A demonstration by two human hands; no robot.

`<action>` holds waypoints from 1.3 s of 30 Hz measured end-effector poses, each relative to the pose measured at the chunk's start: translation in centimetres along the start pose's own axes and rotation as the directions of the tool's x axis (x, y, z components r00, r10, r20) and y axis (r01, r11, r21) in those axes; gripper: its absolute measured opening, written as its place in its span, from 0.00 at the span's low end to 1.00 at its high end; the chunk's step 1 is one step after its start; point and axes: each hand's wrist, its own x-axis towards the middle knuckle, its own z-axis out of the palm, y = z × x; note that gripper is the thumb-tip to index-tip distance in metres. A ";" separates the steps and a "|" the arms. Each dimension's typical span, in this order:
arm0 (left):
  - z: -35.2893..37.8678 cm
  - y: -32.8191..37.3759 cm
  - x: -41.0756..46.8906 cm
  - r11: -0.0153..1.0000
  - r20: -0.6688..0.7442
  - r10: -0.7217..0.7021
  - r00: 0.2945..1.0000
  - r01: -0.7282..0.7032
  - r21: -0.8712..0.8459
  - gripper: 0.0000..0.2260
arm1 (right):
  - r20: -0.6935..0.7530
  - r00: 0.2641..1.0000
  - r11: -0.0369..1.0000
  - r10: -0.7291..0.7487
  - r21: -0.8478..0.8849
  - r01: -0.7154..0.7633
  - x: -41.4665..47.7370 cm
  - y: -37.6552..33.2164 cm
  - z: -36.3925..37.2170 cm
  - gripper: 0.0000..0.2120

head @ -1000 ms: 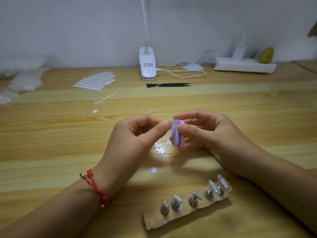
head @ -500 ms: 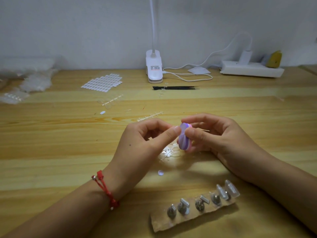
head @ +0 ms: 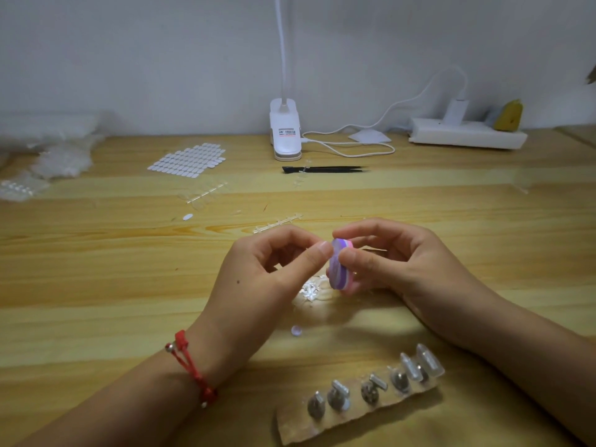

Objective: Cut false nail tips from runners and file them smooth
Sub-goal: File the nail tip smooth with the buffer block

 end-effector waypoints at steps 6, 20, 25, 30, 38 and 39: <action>0.1 0.0 -0.1 0.998 0.000 0.007 1.000 -0.007 0.058 0.08 | -0.015 1.000 0.999 0.008 0.036 -0.007 0.2 0.0 0.0 0.14; 0.1 0.3 -0.1 0.997 -0.079 0.034 0.996 -0.029 0.070 0.06 | -0.007 1.000 1.000 0.012 -0.019 -0.012 -0.1 -0.3 0.3 0.13; 0.0 0.2 -0.1 0.995 -0.100 0.039 0.994 -0.030 0.096 0.08 | 0.064 0.998 0.997 0.009 -0.078 -0.004 -0.3 -0.3 0.3 0.11; -0.2 0.2 0.1 1.000 -0.168 0.007 0.986 -0.005 0.011 0.13 | -0.061 0.998 0.999 -0.020 0.044 0.023 -0.1 -0.1 0.3 0.11; -0.1 0.2 0.1 0.999 -0.103 0.014 0.995 -0.011 0.031 0.12 | 0.040 0.999 0.999 -0.037 -0.004 0.037 -0.1 -0.1 0.3 0.09; 0.0 0.2 0.1 1.000 -0.080 0.005 0.997 -0.003 0.023 0.12 | 0.009 0.999 0.999 -0.034 0.025 0.034 0.0 -0.1 0.2 0.09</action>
